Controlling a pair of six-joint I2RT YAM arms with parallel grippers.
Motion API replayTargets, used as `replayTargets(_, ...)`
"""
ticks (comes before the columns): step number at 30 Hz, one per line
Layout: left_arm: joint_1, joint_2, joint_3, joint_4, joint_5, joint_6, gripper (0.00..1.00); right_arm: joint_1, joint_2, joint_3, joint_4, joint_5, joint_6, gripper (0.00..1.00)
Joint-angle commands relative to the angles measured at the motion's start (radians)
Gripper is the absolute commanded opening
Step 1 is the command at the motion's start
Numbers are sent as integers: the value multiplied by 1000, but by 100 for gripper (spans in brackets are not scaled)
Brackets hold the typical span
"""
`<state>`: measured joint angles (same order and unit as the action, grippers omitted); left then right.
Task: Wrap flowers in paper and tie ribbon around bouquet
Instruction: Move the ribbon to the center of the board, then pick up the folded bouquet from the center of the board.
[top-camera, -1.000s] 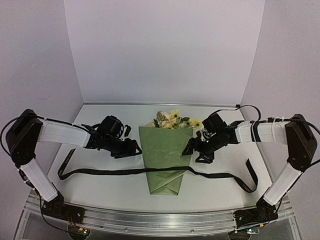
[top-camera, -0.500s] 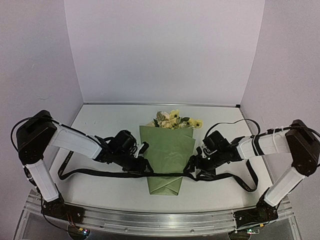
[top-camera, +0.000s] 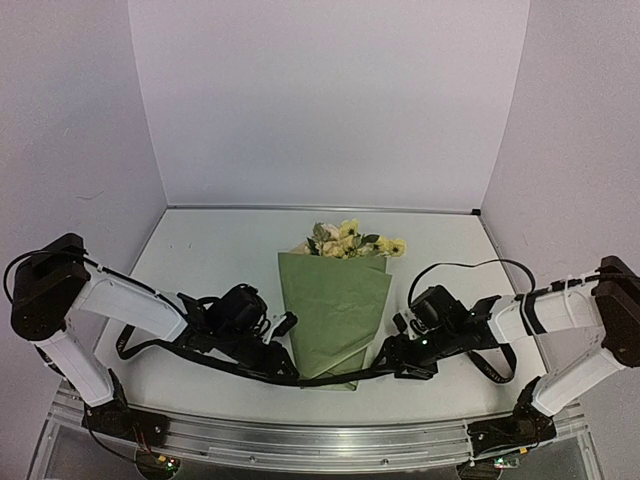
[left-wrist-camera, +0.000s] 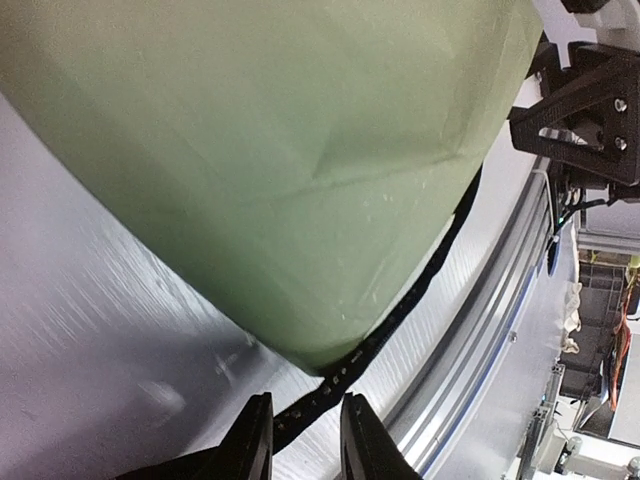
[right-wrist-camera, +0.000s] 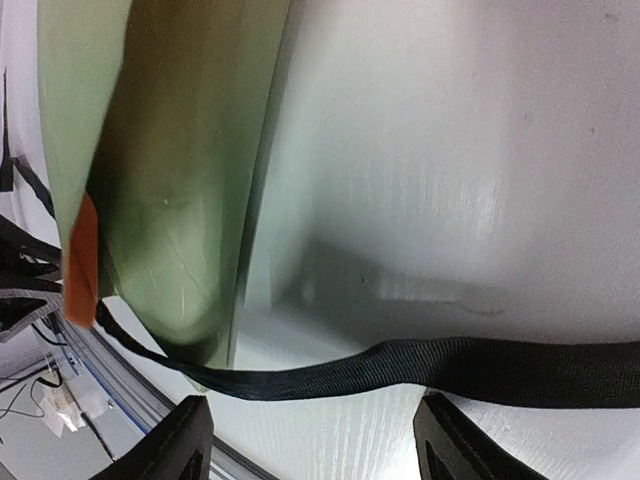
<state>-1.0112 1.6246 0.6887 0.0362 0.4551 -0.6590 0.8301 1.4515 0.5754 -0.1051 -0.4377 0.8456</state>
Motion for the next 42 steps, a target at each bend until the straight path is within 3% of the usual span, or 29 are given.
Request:
replayTargets(1, -36, -71, -38, 16, -22, -47, 23, 23, -57, -52, -42, 62, 15, 71)
replayTargets(5, -47, -122, -54, -14, -71, -53, 25, 29, -130, -33, -159, 105, -31, 71)
replayTargets(12, -45, -168, 55, -126, -246, -7, 49, 30, -122, 115, -277, 149, -103, 72)
replayTargets(16, 5, -147, 117, -187, -296, 2, 55, 30, -57, 212, -282, 164, -94, 76)
replayTargets(28, 155, 14, 158, -50, -125, 22, 55, 4, 168, 352, -211, 177, -30, 82)
replayTargets(39, 175, 171, 214, 91, -21, -41, 52, -52, 308, 347, -18, 98, 78, 64)
replayTargets(42, 180, 197, 227, 104, -2, -65, 49, -56, 335, 361, -5, 86, 94, 52)
